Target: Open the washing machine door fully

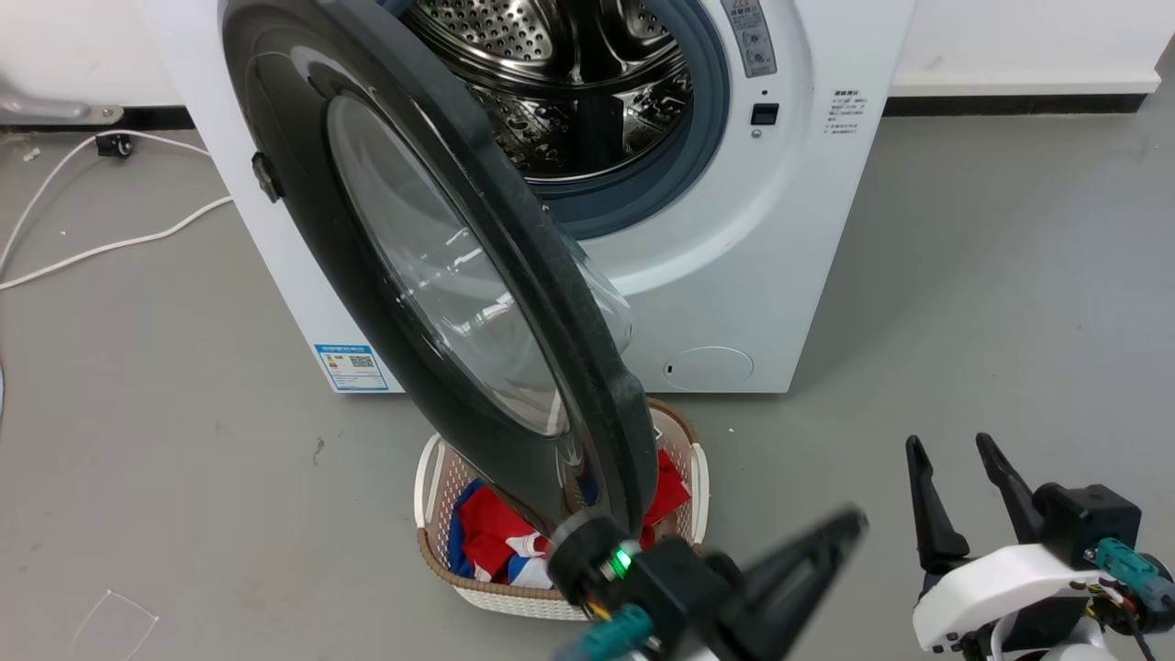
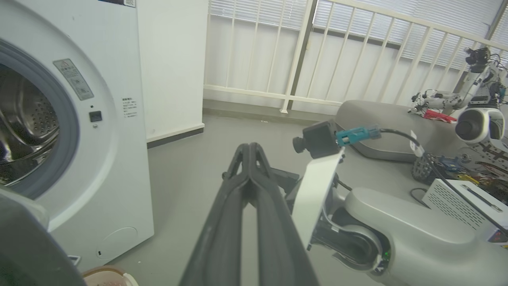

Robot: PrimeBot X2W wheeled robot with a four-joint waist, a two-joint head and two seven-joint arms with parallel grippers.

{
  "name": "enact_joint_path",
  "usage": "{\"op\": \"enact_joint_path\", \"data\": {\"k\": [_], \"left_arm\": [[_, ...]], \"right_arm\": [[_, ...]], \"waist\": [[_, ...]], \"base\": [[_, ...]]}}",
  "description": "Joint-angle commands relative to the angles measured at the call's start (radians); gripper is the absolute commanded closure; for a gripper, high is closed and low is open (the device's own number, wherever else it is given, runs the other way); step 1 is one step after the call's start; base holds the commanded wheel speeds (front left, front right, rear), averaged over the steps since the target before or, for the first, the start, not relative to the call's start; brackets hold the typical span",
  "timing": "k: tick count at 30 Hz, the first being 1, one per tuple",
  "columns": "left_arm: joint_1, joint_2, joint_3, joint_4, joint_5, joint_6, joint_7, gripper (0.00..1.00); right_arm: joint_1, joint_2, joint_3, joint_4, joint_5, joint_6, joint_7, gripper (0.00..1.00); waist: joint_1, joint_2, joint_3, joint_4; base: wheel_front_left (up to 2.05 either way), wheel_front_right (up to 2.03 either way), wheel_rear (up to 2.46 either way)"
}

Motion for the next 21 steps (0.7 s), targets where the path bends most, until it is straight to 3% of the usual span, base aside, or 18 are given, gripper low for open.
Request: {"op": "enact_joint_path", "data": {"k": [1, 9, 21], "left_arm": [[0.015, 0.002, -0.005, 0.008, -0.006, 0.0, 0.005, 1.0], [0.007, 0.011, -0.021, 0.188, 0.019, 0.026, -0.009, 1.0], [-0.082, 0.0, 0.097, 0.358, 0.001, 0.154, -0.128, 1.0]], "right_arm": [[-0.017, 0.003, 0.002, 0.002, -0.007, 0.0, -0.004, 0.0], [-0.036, 0.002, 0.01, -0.005, 0.0, 0.0, -0.009, 0.0], [-0.034, 0.002, 0.009, 0.007, 0.012, 0.0, -0.006, 0.0]], "waist": [[0.0001, 0.0, 0.002, -0.003], [0.0001, 0.0, 0.025, -0.016], [0.0001, 0.0, 0.034, -0.026]], "base": [[0.0, 0.0, 0.0], [0.0, 0.0, 0.0], [0.0, 0.0, 0.0]]}}
